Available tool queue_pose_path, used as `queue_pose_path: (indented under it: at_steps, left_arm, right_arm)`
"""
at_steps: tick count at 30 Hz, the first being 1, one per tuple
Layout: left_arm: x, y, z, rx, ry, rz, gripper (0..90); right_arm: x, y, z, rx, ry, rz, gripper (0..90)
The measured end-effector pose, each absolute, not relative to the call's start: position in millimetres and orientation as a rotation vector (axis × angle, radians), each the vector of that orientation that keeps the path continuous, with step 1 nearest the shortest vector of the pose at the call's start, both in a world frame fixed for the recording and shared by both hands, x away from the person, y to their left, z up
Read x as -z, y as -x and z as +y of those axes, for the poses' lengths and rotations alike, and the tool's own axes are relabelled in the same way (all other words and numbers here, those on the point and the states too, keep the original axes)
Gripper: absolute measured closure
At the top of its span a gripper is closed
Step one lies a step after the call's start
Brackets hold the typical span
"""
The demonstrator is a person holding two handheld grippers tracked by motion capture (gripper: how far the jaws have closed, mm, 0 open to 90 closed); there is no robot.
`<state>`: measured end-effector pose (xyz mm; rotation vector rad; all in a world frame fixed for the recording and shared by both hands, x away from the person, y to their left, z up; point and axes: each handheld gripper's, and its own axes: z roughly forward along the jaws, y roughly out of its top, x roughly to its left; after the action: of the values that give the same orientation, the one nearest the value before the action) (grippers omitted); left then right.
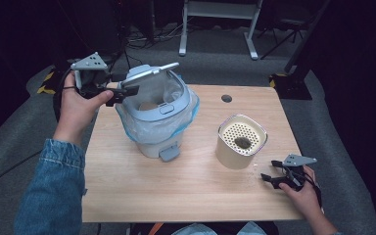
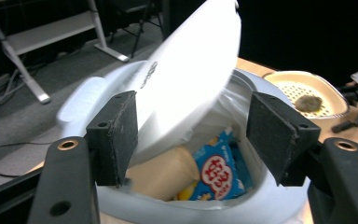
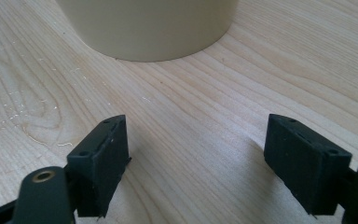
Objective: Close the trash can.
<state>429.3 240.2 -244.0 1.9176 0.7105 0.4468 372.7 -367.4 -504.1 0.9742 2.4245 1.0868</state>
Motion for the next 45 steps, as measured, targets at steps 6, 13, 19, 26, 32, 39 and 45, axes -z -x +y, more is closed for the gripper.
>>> queue_pose_path:
  at_steps: [6,13,19,26,32,39,45]
  left_arm:
    - [254.2,-426.8,230.6,-0.377,-1.917,0.679,39.8]
    - [262.0,-431.6,215.7,-0.268,-1.931,0.675,47.1]
    - [264.6,-437.4,205.3,-0.284,-1.951,0.688,52.0]
    - [267.9,-445.2,193.6,-0.299,-1.958,0.69,56.3]
    - [270.4,-447.8,182.4,-0.331,-1.992,0.682,58.6]
    - [268.2,-445.7,176.8,-0.41,-2.039,0.67,61.5]
    - [269.6,-444.7,175.4,-0.417,-2.033,0.68,61.6]
  right_arm:
    - [504.0,-372.6,-367.3,-1.089,-0.962,2.433,22.2]
    - [504.0,-372.6,-367.3,-1.089,-0.963,2.433,22.2]
    - [504.0,-372.5,-367.2,-1.089,-0.96,2.434,22.2]
    - [504.0,-372.5,-367.2,-1.09,-0.96,2.435,22.2]
    - [504.0,-372.5,-367.2,-1.09,-0.96,2.434,22.2]
    - [504.0,-372.5,-367.2,-1.09,-0.958,2.436,22.2]
    - [504.0,-372.4,-367.1,-1.09,-0.954,2.438,22.2]
